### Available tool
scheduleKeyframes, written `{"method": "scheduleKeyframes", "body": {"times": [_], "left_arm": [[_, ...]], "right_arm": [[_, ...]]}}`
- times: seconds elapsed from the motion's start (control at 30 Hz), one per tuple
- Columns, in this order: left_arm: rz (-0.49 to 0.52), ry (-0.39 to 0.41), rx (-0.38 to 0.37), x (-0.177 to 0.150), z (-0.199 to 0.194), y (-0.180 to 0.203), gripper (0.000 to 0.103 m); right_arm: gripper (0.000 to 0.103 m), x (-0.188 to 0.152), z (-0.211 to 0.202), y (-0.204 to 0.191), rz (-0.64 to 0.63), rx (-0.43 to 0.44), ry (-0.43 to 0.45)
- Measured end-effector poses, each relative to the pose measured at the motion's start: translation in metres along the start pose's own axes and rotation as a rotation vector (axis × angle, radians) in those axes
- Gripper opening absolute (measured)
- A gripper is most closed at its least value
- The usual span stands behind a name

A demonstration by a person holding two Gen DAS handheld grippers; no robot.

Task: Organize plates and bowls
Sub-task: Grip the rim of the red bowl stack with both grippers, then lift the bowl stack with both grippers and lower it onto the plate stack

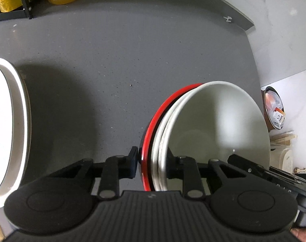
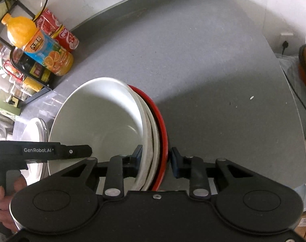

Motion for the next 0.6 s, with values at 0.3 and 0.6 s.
{"method": "scheduleKeyframes", "body": {"times": [0.3,0.6], "left_arm": [[-0.006,0.026,0.012,0.001,-0.009,0.001,0.024],[-0.013,0.081,0.006,0.01,-0.03,-0.011,0.024]], "right_arm": [[0.026,0.005,-0.007,-0.006,-0.009,0.02,0.027],[0.026,0.015,-0.017,-0.027,-0.045,0.034,0.06]]}}
Point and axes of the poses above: each gripper's, at about its wrist camera, not at the fingertips, and z roughly the way its jaws point, y to its right, x to its top, the point moved 7 cm from there along z, roughly the way its jaws point, and after that the axes turned 3 degrees about z, right-handed, at the moved point
